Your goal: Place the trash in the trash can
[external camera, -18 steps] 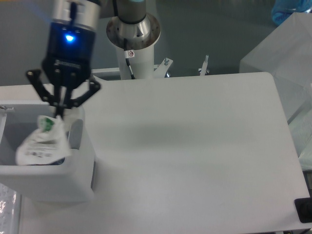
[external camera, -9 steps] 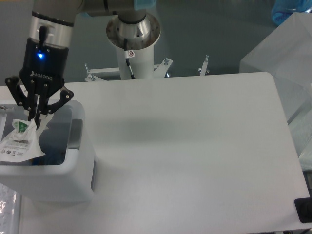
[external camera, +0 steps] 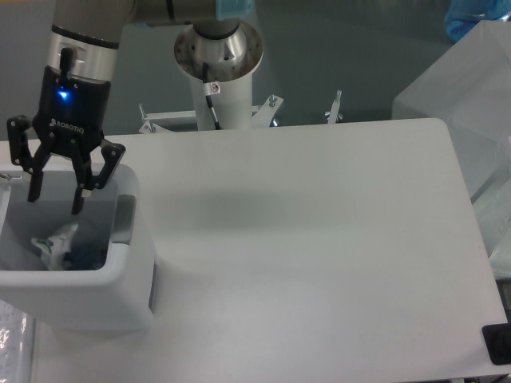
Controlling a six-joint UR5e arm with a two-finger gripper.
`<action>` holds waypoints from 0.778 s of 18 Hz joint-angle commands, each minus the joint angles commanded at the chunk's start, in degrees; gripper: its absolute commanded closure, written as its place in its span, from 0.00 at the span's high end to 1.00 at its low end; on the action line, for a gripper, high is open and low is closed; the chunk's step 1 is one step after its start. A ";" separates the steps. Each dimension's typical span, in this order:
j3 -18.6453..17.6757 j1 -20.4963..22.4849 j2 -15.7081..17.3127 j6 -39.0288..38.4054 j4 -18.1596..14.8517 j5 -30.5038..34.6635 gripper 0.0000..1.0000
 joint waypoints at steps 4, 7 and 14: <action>-1.58 9.12 0.36 -0.34 0.09 6.50 1.00; -1.76 18.95 -0.52 0.44 0.26 8.36 1.00; 5.87 31.54 -9.57 7.82 0.44 8.44 1.00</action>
